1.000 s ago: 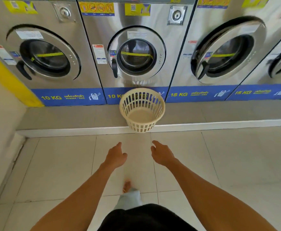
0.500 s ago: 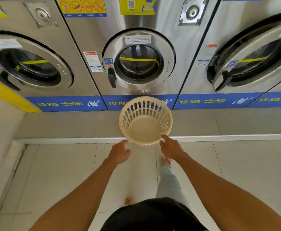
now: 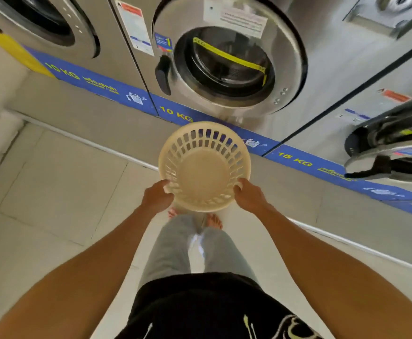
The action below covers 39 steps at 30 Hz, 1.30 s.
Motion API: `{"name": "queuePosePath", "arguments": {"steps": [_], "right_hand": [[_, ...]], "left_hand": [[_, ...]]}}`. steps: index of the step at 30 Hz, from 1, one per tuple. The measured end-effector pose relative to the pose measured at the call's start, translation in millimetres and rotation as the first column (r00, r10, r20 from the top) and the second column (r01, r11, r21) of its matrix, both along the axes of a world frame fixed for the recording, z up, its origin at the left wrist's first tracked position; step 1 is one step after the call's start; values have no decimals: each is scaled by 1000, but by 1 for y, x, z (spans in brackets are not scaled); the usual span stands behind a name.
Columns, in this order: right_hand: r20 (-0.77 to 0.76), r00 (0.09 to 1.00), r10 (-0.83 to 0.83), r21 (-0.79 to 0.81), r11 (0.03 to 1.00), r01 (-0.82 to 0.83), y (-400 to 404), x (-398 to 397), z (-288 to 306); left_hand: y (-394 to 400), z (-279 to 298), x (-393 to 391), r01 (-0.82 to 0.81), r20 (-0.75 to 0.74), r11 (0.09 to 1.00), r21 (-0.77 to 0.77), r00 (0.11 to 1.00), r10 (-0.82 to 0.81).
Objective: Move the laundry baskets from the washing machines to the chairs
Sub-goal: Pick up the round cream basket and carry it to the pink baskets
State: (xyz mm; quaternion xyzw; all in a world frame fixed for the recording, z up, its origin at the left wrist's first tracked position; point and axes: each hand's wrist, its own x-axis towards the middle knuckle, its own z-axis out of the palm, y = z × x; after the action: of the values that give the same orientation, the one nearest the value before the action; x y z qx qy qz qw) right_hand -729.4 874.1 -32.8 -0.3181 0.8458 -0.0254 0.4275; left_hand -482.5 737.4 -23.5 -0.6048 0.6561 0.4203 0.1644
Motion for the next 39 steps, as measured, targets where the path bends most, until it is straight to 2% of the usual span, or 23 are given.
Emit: {"name": "queuePosePath", "arguments": {"steps": [4,6,9,11,13,16,18,20,25,28,30,39], "right_hand": [[1,1000,15,33,999,-15,-21,-20,-42],[16,999,38,81,996,-39,-31,-26,-69],[10,1000,5,176,984,-6,-42,-37,-114],[-32,999,-35,190,981,40,-45,-46,-145],[-109,989,-103,108,987,115,-48,-54,-173],[-216,949,-228,-86,973,214,-54,-63,-206],[-216,944,-248,-160,963,217,-56,-69,-223],[-225,949,-221,-183,966,181,-53,-73,-232],[-309,939,-152,-189,977,96,-49,-82,-206],[-281,956,-78,-91,994,54,-40,-81,-173],[-254,966,-48,-79,996,29,-32,-74,-148],[-253,968,-1,-139,990,-35,-21,-53,-47]], "left_hand": [[-11,-40,-17,-39,18,999,22,999,39],[-19,-66,-22,-116,23,993,14,993,116],[-33,-117,-26,-224,67,973,-51,972,227],[-39,-151,-27,-234,103,969,-79,965,241],[-46,-181,-28,-278,64,954,-110,956,286],[-61,-214,-26,-272,-52,924,-268,962,268],[-70,-229,-23,-233,-85,917,-323,972,217],[-78,-236,-20,-197,-52,924,-327,980,191],[-82,-202,-12,-87,166,988,-127,980,108],[-66,-166,-4,-12,236,999,-32,972,19],[-52,-139,6,-20,261,1000,-6,965,21],[-12,-23,45,-48,253,984,-172,963,91]]}}
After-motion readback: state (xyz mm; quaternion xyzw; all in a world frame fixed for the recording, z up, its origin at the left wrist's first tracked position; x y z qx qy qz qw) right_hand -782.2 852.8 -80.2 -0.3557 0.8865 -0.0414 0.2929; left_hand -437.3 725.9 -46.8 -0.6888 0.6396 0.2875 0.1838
